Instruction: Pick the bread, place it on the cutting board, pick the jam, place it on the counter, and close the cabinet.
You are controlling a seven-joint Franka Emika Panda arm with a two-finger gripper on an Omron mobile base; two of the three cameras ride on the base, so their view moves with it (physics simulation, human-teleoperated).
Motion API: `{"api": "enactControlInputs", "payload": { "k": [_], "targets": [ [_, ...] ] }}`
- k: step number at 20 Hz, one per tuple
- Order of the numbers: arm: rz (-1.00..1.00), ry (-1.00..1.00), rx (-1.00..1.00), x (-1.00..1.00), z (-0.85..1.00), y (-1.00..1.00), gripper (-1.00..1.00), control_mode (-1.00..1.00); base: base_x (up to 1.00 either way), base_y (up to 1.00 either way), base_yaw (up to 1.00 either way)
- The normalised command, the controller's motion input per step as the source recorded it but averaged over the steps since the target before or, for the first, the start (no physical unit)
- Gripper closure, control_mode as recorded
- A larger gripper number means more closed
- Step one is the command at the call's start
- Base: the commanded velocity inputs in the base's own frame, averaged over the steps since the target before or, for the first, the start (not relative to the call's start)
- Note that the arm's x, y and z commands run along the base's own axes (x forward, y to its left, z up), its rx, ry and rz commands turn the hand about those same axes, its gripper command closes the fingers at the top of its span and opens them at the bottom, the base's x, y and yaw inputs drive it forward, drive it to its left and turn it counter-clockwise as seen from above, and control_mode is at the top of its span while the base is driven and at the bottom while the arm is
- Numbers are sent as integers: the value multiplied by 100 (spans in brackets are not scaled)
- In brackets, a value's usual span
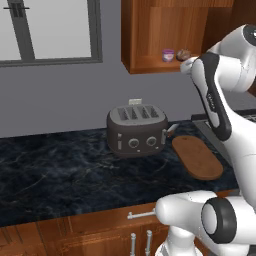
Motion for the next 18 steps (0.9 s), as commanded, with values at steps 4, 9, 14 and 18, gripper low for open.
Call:
{"api": "enactControlInputs", "payload": {
  "k": [4,9,14,18],
  "targets": [
    [0,0,0,23,0,0,-100,-100,0,0,0],
    [0,0,0,34,0,0,-100,-100,0,0,0],
    [0,0,0,36,0,0,-100,-100,0,0,0],
    [0,0,0,35,0,0,-100,-100,0,0,0]
  ]
}}
